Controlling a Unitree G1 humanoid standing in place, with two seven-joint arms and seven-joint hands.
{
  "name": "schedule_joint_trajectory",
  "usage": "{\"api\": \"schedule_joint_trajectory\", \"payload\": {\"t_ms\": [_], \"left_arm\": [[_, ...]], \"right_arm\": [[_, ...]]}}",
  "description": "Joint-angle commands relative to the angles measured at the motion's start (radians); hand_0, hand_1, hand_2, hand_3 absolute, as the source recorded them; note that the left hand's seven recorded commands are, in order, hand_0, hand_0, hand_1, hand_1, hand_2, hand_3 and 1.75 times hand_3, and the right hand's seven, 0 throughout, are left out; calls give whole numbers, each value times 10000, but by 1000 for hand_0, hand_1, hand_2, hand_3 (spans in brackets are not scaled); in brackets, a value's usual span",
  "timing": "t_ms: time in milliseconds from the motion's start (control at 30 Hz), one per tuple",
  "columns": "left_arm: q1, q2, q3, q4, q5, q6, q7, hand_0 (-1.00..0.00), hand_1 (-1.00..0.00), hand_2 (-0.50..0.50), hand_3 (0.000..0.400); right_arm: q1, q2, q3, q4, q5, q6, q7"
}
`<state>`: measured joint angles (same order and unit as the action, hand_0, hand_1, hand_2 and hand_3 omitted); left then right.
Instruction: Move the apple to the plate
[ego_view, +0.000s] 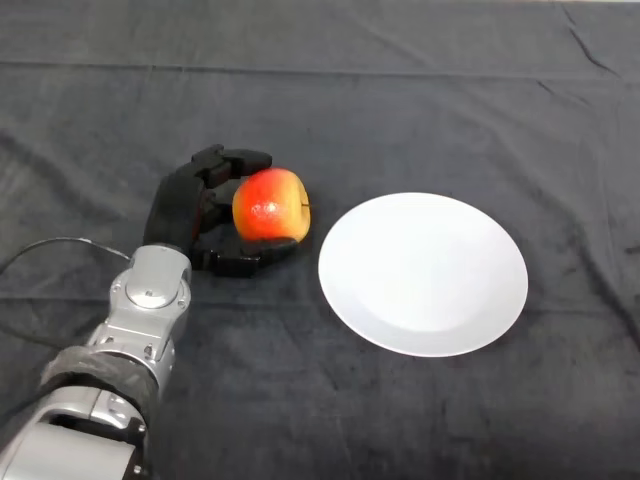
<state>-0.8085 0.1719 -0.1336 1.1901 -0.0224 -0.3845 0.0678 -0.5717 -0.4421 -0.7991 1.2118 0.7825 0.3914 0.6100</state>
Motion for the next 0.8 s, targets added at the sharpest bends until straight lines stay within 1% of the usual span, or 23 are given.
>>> {"api": "schedule_joint_trajectory", "payload": {"t_ms": [33, 233, 400, 600, 800], "left_arm": [[-874, -102, -184, 48, 17, -391, 141, -1000, -1000, 0, 400], [-903, -541, -848, -154, 342, -1036, 496, -1000, -1000, 0, 400], [-732, -784, -1786, -513, 504, -1507, 691, -1000, -1000, 0, 400], [-423, -808, -3234, -1046, 438, -1893, 830, -1000, -1000, 0, 400], [-215, -706, -4568, -1383, 213, -2099, 902, -1000, -1000, 0, 400]], "right_arm": [[-203, -71, -95, -99, 156, -61, -41], [-205, -73, -96, -94, 155, -62, -38], [-206, -75, -97, -90, 155, -62, -36], [-207, -75, -97, -87, 154, -63, -34], [-208, -76, -98, -85, 154, -63, -33]]}}
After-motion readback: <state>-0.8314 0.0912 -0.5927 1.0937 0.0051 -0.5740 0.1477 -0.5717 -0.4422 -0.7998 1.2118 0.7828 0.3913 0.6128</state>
